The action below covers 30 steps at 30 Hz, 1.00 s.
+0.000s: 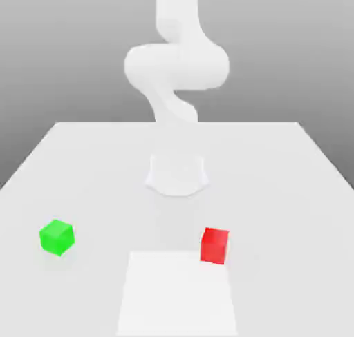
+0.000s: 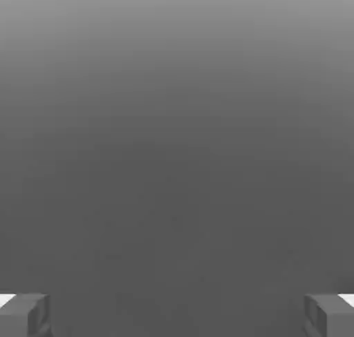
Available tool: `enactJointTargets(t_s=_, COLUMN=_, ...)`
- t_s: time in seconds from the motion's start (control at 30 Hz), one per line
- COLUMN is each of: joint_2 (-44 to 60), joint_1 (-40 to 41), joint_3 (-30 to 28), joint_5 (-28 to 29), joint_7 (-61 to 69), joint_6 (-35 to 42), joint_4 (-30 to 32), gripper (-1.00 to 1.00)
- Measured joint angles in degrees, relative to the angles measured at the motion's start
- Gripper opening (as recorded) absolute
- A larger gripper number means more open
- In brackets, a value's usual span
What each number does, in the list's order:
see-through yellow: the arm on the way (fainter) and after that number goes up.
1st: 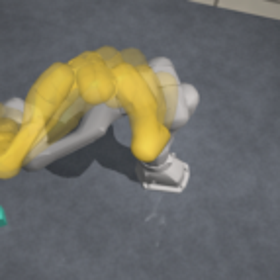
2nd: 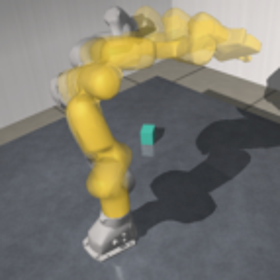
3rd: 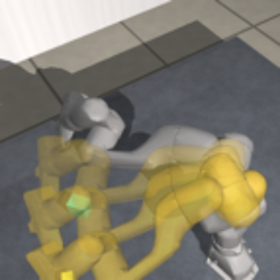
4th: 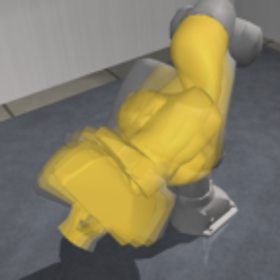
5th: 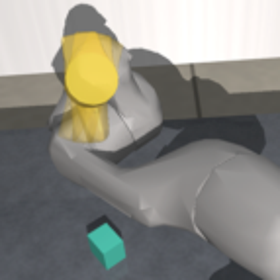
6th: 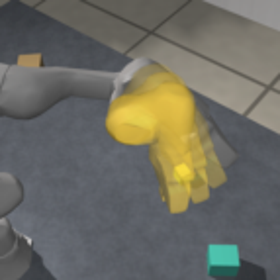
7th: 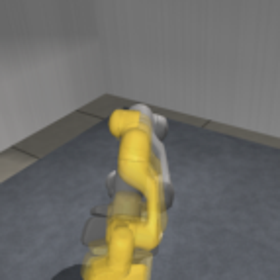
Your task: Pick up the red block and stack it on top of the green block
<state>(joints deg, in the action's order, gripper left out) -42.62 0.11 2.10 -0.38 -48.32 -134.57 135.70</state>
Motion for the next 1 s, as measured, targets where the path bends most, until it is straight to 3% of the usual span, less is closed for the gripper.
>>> enactJointTargets(t_s=0.43, joint_2=21.0, joint_1=-0.5, joint_3=9.6, joint_5=-3.5, joint_7=-15.3, joint_6=-17.6, joint_4=24.9, gripper=0.0)
enactJointTargets(t_s=0.57, joint_2=31.8, joint_1=-2.7, joint_3=11.2, joint_5=-8.0, joint_7=-18.5, joint_6=-26.0, joint_4=32.5, gripper=0.0)
enactJointTargets(t_s=0.8, joint_2=42.1, joint_1=-6.6, joint_3=11.2, joint_5=-19.0, joint_7=-12.4, joint_6=-33.9, joint_4=32.9, gripper=0.0)
enactJointTargets(t_s=0.9, joint_2=45.3, joint_1=-6.6, joint_3=11.1, joint_5=-19.6, joint_7=-11.8, joint_6=-36.5, joint_4=32.5, gripper=0.0)
enactJointTargets(t_s=1.0, joint_2=48.5, joint_1=-8.1, joint_3=8.7, joint_5=-16.5, joint_7=-13.9, joint_6=-39.3, joint_4=32.3, gripper=0.0)
